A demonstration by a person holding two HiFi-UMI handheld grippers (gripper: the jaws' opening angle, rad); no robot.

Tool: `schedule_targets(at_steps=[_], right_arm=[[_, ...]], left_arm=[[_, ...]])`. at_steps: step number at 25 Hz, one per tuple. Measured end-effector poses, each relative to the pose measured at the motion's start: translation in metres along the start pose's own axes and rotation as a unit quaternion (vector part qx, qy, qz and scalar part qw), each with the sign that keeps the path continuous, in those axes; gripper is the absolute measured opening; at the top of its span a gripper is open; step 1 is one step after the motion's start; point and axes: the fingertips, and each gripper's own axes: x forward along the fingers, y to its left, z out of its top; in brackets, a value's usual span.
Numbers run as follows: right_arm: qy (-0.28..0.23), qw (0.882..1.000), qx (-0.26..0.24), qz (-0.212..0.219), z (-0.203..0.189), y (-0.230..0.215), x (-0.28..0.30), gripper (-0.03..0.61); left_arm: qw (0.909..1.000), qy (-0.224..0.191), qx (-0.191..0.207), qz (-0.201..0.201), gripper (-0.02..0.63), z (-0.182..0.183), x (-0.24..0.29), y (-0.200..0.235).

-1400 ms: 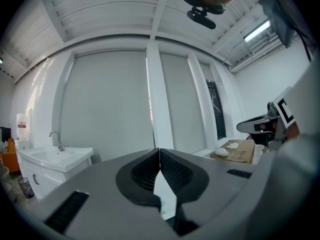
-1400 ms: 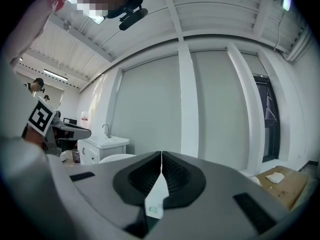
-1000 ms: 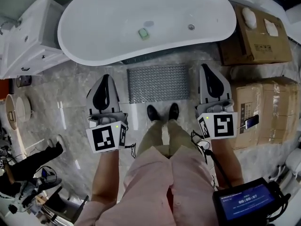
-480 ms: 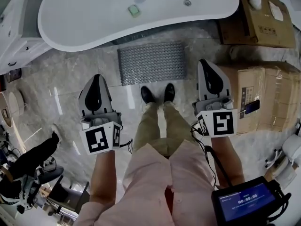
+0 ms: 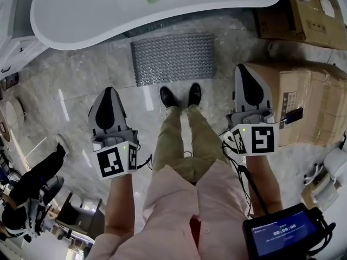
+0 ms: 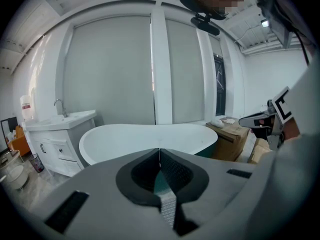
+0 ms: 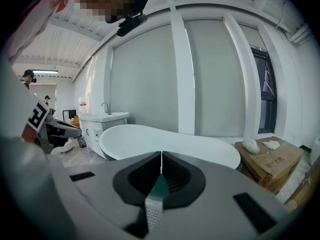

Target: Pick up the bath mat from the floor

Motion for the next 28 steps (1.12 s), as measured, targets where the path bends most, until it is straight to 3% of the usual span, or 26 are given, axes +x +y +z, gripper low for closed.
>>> schedule_targets(at_steps=[28], right_arm=[[0.051, 0.999, 0.014, -0.009, -0.098, 0.009, 0.036, 0.018]], left_arm=[[0.9982, 0.055, -0.023, -0.003, 0.025, -0.097, 0.029, 0.022]])
